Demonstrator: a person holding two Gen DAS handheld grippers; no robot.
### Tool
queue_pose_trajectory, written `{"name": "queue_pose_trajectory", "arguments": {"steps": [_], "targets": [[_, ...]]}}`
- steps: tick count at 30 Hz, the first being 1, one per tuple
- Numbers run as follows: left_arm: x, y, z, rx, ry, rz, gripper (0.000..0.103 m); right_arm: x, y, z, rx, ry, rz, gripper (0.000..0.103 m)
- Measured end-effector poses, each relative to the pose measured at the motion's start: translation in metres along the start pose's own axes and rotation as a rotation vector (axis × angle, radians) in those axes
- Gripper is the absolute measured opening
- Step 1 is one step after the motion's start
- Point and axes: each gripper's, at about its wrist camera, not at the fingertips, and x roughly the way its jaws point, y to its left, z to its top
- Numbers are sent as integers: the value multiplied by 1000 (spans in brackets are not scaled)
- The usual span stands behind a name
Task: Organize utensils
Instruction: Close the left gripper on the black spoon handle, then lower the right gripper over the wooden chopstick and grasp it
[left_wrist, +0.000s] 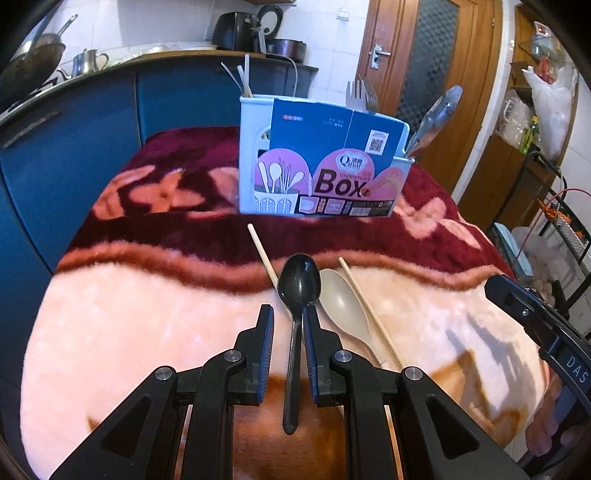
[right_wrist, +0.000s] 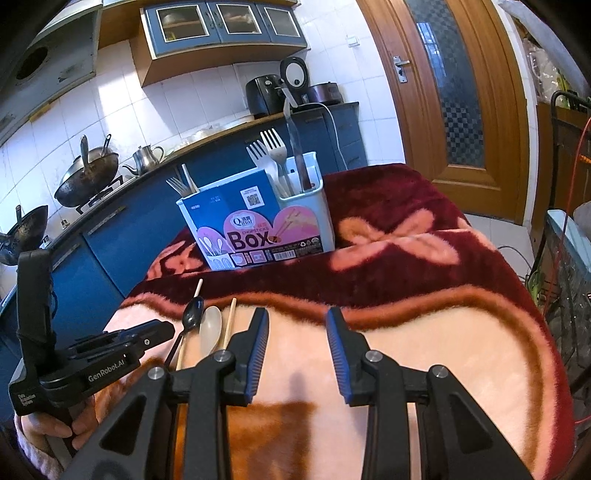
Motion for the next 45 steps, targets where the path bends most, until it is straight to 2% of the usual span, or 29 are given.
{"name": "queue_pose_trajectory", "arguments": {"steps": [12,19,21,30,33,38,45], "targets": [[9,0,-4,-10,30,-22,16,4,-3,-3,9,16,3,35],[15,6,-5,-51,54,-79,13,5,-4,-4,10,19,2,35],[14,7,-4,-65,53,-103,6,5,-3,-4,8,20,2,35],[3,17,-3,-105,12,-124,5,7,2,-7,-10,31,3,35],[-5,22,-2,-105,-4,-107,5,8,7,-7,-26,39,6,35],[-6,34,-5,-101,15,-56,5,12,19,-5,-56,68,21,35],[2,46,-10,-84,99,-18,6,22,31,-6,-87,131,32,35]]}}
